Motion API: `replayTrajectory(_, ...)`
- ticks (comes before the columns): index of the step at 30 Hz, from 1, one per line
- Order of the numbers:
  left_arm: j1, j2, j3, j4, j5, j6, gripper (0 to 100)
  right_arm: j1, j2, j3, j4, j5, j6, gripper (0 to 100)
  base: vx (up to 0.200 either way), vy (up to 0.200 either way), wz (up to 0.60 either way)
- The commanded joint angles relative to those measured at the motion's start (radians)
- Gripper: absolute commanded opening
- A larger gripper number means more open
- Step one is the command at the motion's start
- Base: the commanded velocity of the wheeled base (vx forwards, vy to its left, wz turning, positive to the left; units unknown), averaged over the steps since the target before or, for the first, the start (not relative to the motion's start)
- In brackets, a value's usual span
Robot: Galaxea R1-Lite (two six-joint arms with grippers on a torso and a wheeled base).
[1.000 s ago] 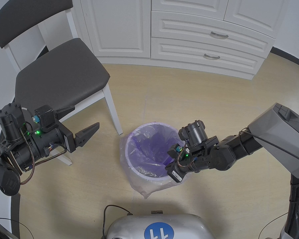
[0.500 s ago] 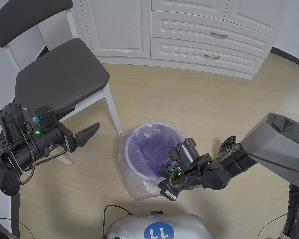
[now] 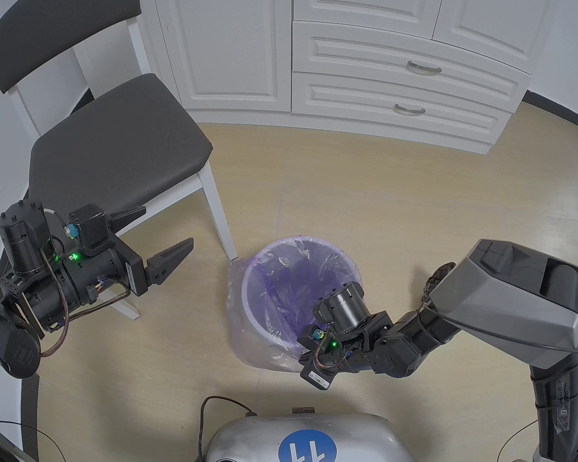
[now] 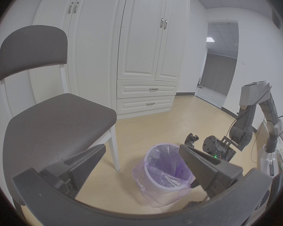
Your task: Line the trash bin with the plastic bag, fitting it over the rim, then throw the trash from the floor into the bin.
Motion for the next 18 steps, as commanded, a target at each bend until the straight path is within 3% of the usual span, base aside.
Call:
replayTrajectory(1, 0.0, 0.006, -0.001, 0.0, 0.0, 0.0, 100, -0.004, 0.061, -0.012, -0.042, -0.005, 0.0, 0, 0.0, 0.0, 0.0)
replayTrajectory(15, 0.0, 0.003, 0.0, 0.0, 0.0, 0.001, 100, 0.008, 0.076, -0.004, -0.067, -0.031, -0.009, 0, 0.0, 0.0, 0.0)
replayTrajectory(16, 0.0, 0.001, 0.0, 0.0, 0.0, 0.0, 100, 0.011, 0.075, 0.002, -0.067, -0.037, -0.009, 100, 0.0, 0.0, 0.0)
replayTrajectory(18, 0.0, 0.0, 0.0, 0.0, 0.0, 0.0, 100, 0.015, 0.062, 0.012, -0.067, -0.039, -0.012, 100, 0.0, 0.0, 0.0)
